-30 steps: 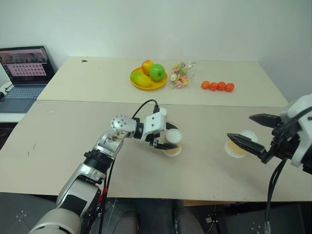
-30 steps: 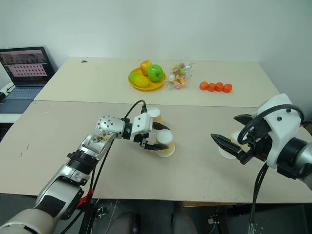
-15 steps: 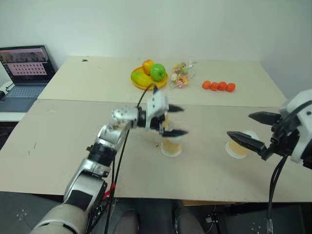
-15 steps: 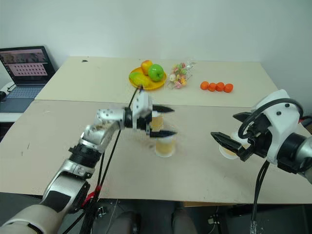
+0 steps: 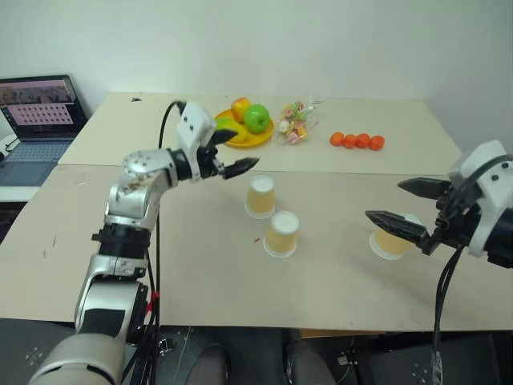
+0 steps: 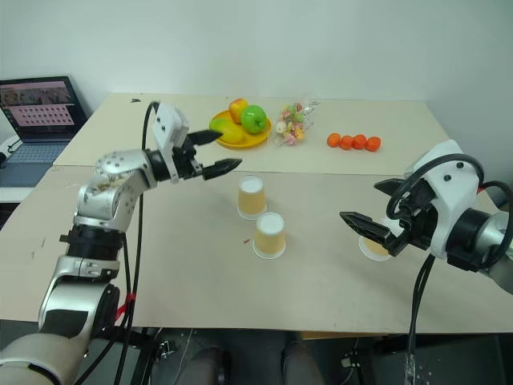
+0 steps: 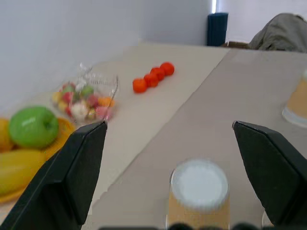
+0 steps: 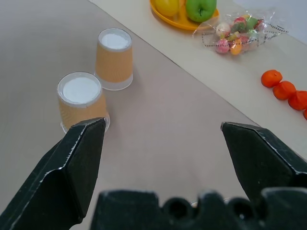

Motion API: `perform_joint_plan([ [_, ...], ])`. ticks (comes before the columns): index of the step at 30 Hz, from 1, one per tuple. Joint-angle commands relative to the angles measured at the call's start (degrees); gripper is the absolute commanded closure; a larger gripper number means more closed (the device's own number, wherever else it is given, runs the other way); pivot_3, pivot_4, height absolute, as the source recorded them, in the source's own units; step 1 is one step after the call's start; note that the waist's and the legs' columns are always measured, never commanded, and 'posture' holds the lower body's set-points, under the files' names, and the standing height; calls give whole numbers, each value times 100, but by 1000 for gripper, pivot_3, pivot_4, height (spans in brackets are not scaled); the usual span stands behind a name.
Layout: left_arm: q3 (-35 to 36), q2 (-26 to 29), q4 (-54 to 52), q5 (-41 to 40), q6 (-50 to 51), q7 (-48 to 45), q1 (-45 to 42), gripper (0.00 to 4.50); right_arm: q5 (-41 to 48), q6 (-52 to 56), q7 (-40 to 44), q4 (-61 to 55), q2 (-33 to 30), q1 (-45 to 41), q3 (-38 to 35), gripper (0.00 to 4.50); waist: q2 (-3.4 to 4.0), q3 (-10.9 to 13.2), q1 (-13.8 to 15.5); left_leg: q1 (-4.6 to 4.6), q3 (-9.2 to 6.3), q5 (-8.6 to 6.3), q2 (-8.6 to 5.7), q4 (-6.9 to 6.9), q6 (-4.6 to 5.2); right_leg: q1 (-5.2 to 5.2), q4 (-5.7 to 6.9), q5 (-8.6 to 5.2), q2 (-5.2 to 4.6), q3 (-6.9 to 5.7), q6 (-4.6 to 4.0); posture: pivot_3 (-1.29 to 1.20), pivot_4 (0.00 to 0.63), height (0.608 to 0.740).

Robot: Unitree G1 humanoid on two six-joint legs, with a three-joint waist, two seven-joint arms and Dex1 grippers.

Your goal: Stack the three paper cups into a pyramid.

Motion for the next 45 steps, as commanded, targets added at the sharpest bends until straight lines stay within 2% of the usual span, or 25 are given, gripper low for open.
perform_joint_plan([
  [1,248,95,-722,-163,89,193,347,37,-89,-219,88,29,-82,-201,12,0,0,0,31,-3,0,0,0,0,0,-3,-1,0,0,-1,0,0,150,734],
  [8,185,26,-1008,-111,-200,254,1126,37,238,-145,328,160,-48,-453,89,0,0,0,61,3,1,0,0,0,0,2,2,1,-2,-2,-2,0,150,734],
  [15,-56,-248,-456,94,-715,270,1276,37,691,3,112,24,-61,-532,106,0,0,0,62,3,1,0,0,1,0,4,0,2,-1,-3,-3,0,150,734],
  [24,-206,-520,184,212,-1130,215,1295,37,1012,135,-181,-100,-216,-315,-274,0,0,0,56,3,1,0,0,1,0,4,2,3,-1,-2,-4,0,150,734],
  [34,-253,-848,1260,508,-1996,303,821,37,1479,262,-535,-192,-434,-154,-669,0,0,0,63,1,1,0,-1,2,0,5,1,3,-1,-2,-4,0,150,734],
  [45,-314,-1418,2637,708,-2681,244,-134,37,1865,321,-893,-336,-578,246,-1254,0,-2,0,57,-3,1,0,-3,1,0,5,-2,4,-2,-1,-1,0,150,734],
])
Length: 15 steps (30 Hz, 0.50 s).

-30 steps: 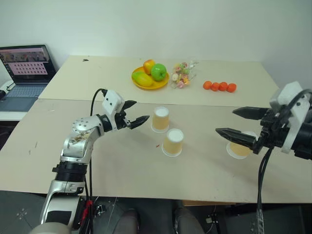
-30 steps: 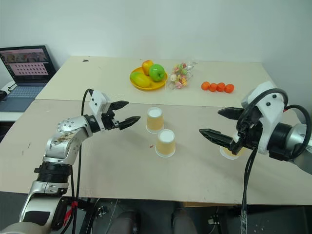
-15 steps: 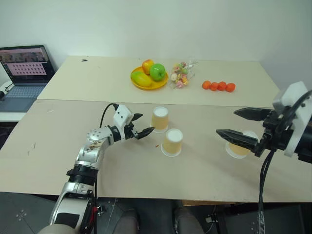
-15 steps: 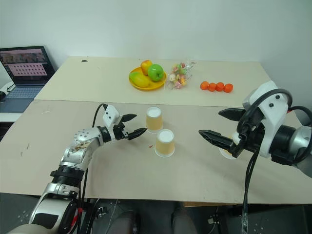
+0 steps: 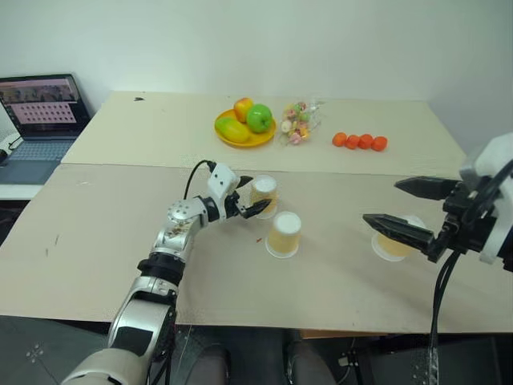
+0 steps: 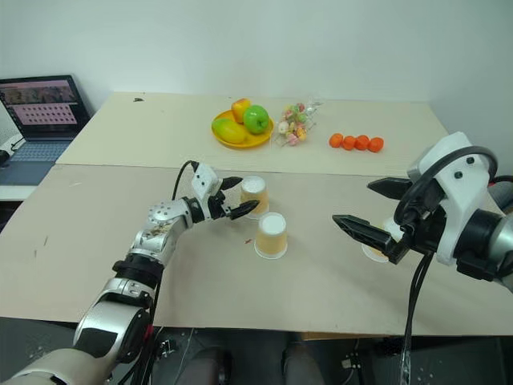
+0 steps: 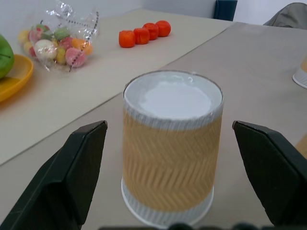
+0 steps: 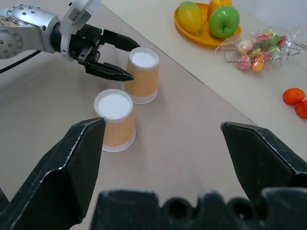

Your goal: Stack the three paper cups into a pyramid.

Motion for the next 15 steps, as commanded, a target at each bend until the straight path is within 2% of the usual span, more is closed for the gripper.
perform_joint_plan([
  [1,8,-101,354,43,-379,-94,-358,37,170,23,-159,-100,-121,83,-409,0,0,0,0,2,0,0,1,0,0,1,0,0,0,0,0,0,150,734],
  [9,39,-262,896,132,-676,-116,-709,37,373,-20,-381,-216,-160,371,-692,0,-1,0,5,-1,-1,0,0,0,0,0,-1,0,0,0,2,0,150,734],
  [12,47,-264,967,170,-748,-87,-722,834,417,-40,-428,-243,-159,470,-764,0,-1,0,1,-1,-1,0,0,0,0,1,-1,0,0,0,2,0,150,734],
  [15,28,-256,1003,188,-716,-121,-738,1895,410,-82,-438,-240,-163,534,-768,0,-1,0,3,0,-2,0,1,0,0,1,0,0,1,0,2,0,150,734],
])
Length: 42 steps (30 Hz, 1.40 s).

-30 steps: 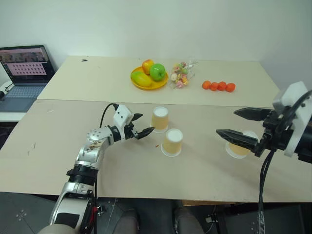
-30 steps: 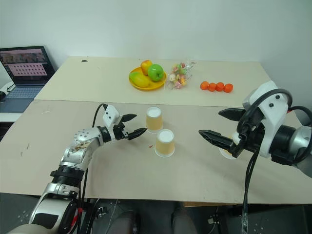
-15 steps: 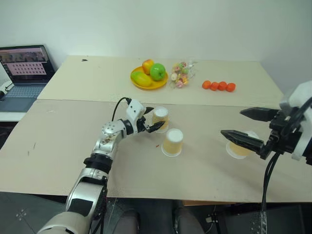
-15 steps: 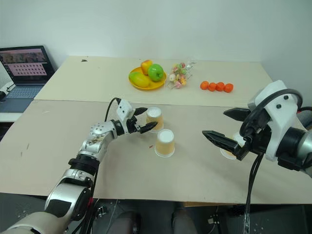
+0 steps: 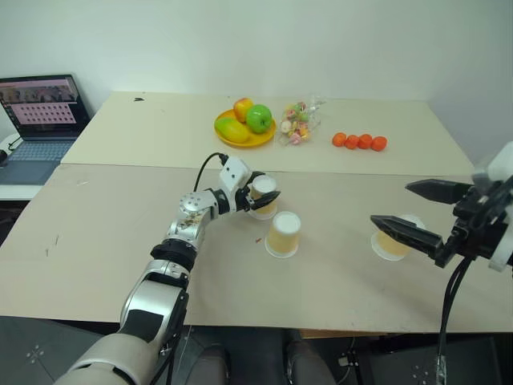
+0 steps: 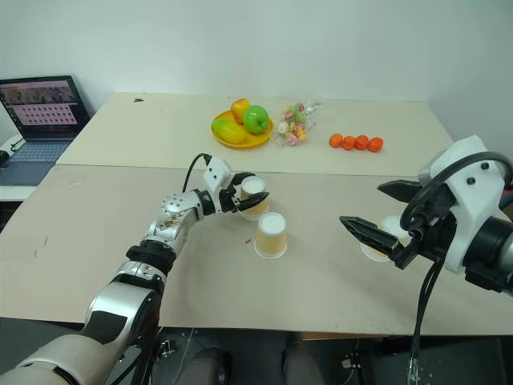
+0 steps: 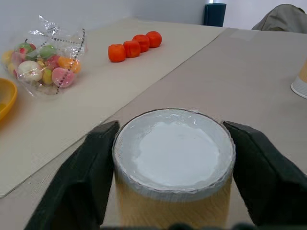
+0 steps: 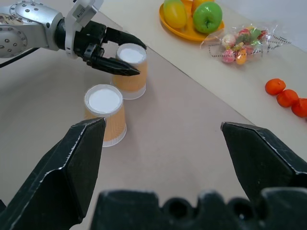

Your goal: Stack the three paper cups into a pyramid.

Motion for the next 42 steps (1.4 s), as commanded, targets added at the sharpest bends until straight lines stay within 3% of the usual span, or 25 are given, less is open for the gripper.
perform_joint_plan([
  [1,26,-1,-20,43,-118,-21,-159,2067,23,-93,-66,-32,-99,7,-256,0,0,0,0,2,1,0,0,0,0,1,1,0,0,0,0,0,150,734],
  [14,227,178,-856,-111,343,25,-166,2082,-165,-286,69,111,-109,-121,107,0,-1,0,-2,0,1,0,1,0,0,-1,0,0,0,0,1,0,150,734],
  [18,271,963,-2458,-430,1217,-579,447,2082,-584,-627,340,373,-86,-495,851,0,-2,1,-102,0,3,0,5,-1,0,-5,-1,1,3,3,1,0,150,734],
  [23,314,1906,-4565,-866,2186,-1023,1876,2082,-990,-923,641,599,35,-945,1652,0,2,-1,-162,8,3,0,8,-6,-1,-4,3,0,1,4,0,0,150,734],
  [27,641,2508,-5422,-1135,2525,-1091,2831,2082,-1339,-1083,997,815,107,-1241,2186,0,2,0,-165,8,3,0,13,-6,0,-6,2,-1,2,2,-3,0,150,734],
  [34,572,2160,-5838,-1205,2764,-402,2975,2082,-1664,-1132,1323,1059,253,-1757,2640,0,1,1,3,11,8,6,11,-1,3,2,-1,-15,-3,-7,20,0,150,734],
  [42,227,1444,-5690,-1029,2560,127,3016,2082,-1672,-814,1592,1157,-58,-1972,2499,0,1,1,-1,4,8,6,9,-2,4,-4,-2,2,-4,-6,-8,0,150,734],
])
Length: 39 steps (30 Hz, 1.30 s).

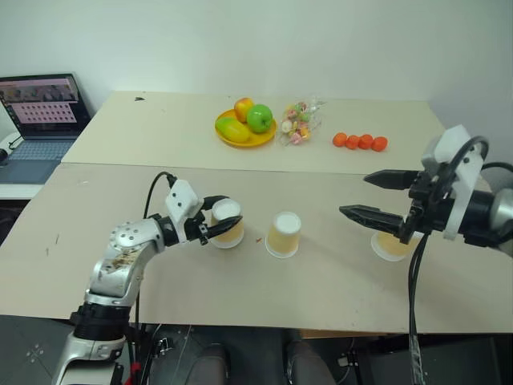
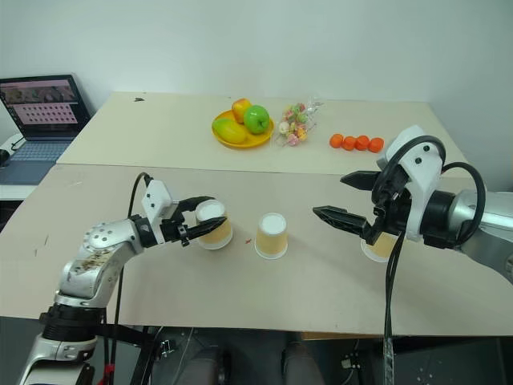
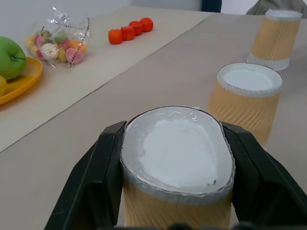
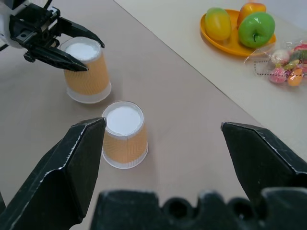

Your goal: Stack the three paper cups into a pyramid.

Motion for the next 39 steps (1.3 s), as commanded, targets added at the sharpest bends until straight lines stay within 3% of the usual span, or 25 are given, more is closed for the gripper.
perform_joint_plan([
  [1,-118,-146,-57,7,-172,133,19,2082,-5,112,130,-5,-231,-141,-321,0,0,0,-1,-1,-1,0,0,0,0,0,0,0,1,0,0,0,150,734],
  [18,-617,-442,751,274,-919,-5,-180,2082,250,768,138,-169,-562,19,-1159,0,1,0,-2,3,1,1,-1,1,0,2,3,1,2,2,-1,0,150,734],
  [34,-818,-585,961,255,-1036,-230,-301,2082,349,1009,9,-270,-591,70,-1448,0,1,-1,-2,3,1,1,0,1,0,3,2,1,2,2,0,0,150,734],
  [35,-816,-594,970,244,-1031,-240,-308,1139,345,1016,10,-275,-584,79,-1462,0,1,-1,-2,3,1,1,0,1,0,3,2,1,2,2,0,0,150,734],
  [36,-814,-604,979,224,-1021,-260,-322,955,330,1016,16,-277,-578,94,-1476,0,1,-1,-3,3,1,1,0,1,0,3,2,0,2,2,0,0,150,734],
  [38,-815,-612,998,212,-1021,-285,-351,113,310,1007,24,-277,-568,114,-1487,0,1,-1,-5,3,1,1,-1,1,0,3,2,0,3,2,0,0,150,734],
  [39,-816,-613,1006,212,-1019,-292,-368,44,299,999,27,-276,-562,121,-1488,0,1,-1,-7,2,1,1,0,1,0,2,1,0,3,2,0,0,150,734],
])
